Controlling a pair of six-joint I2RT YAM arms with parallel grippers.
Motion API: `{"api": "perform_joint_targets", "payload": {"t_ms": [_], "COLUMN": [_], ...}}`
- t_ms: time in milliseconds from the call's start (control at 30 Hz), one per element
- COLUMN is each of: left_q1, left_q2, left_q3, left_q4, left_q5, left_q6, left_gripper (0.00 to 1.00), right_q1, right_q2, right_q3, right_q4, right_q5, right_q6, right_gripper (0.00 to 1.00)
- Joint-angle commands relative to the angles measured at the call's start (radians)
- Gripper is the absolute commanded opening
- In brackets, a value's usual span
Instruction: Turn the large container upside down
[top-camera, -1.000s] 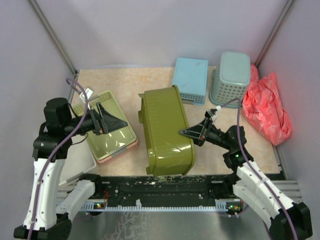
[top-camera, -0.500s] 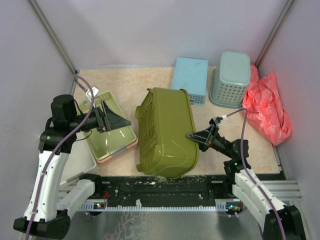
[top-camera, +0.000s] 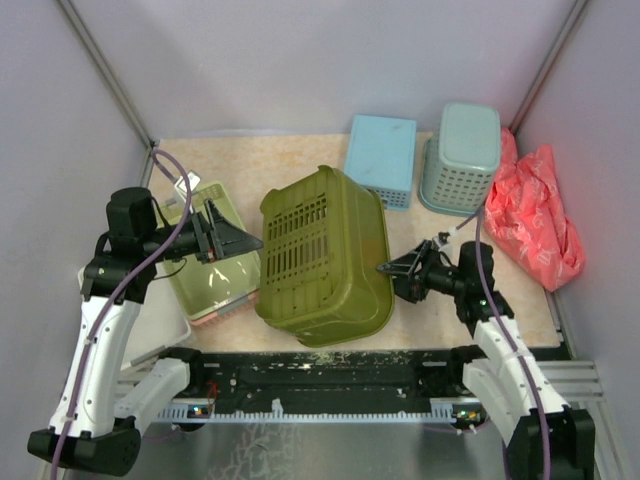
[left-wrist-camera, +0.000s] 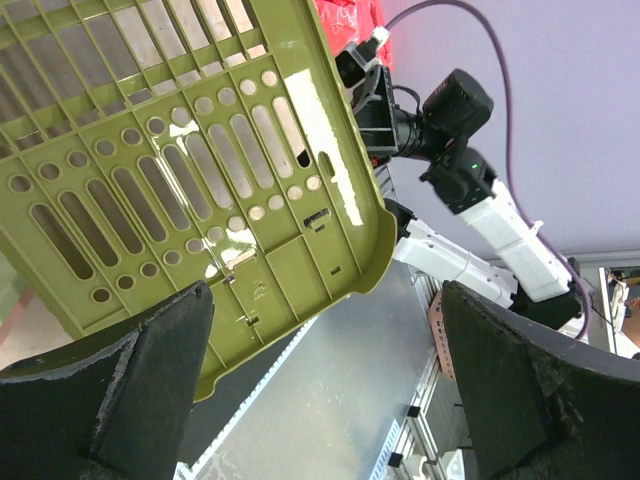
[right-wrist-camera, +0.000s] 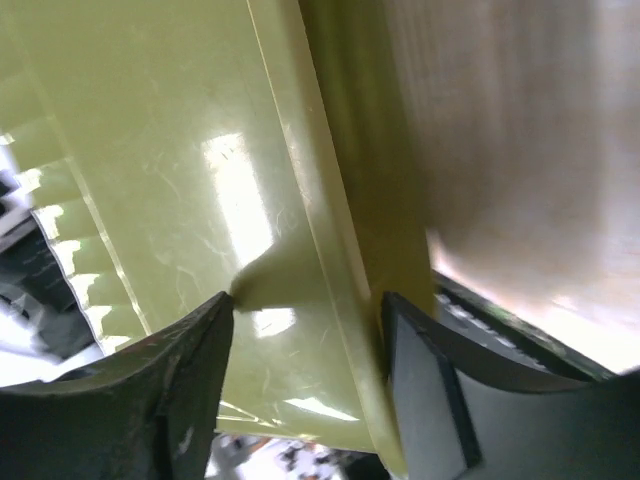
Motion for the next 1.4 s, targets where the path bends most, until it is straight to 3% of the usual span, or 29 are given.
{"api": "perform_joint_targets", "payload": {"t_ms": [0,133,267,533,633,900,1033,1167,1367], "left_q1": [-0.007,-0.007,-0.007,-0.007,-0.007,-0.007,-0.007,-0.01,-0.015], "left_q2": [0.005,0.029,0.051,0.065,0.058,0.065,0.073,0.076,0.062], "left_q3": [-0.001,0.01,0.042,0.014,-0.017,-0.051,-0.065,-0.056,-0.042], "left_q4": [0.038,0.058,0.054,0.048,0.06,0.068,0.086,0.091,0.083], "left_q5": [-0.015,-0.026,-0.08,-0.152,-0.169,-0.191,-0.195,-0.216,-0.254], "left_q6": [-0.006,-0.038,-0.036,-0.073,-0.075,-0.056,-0.066,-0.07,-0.075], "left_gripper": [0.99,0.99,0.99,0.99,0.99,0.99,0.99,0.99,0.99], "right_q1": [-0.003,-0.004,-0.004,-0.002,-0.002,0.042,0.185,0.445,0.476], "right_q2": [0.058,0.1,0.107,0.062,0.033,-0.033,-0.004,0.079,0.124], "right_q3": [0.261,0.475,0.628,0.78,0.762,0.681,0.656,0.663,0.592], "right_q4": [-0.537,-0.786,-0.942,-1.174,-1.188,-1.121,-1.06,-1.024,-0.956], "right_q5": [0.313,0.656,0.84,0.766,0.692,0.607,0.651,0.811,0.819], "right_q6": [-0.418,-0.48,-0.483,-0.453,-0.41,-0.286,-0.187,-0.069,-0.057], "right_gripper": [0.67,0.67,0.6,0.59,0.64,0.64,0.64,0.66,0.62]}}
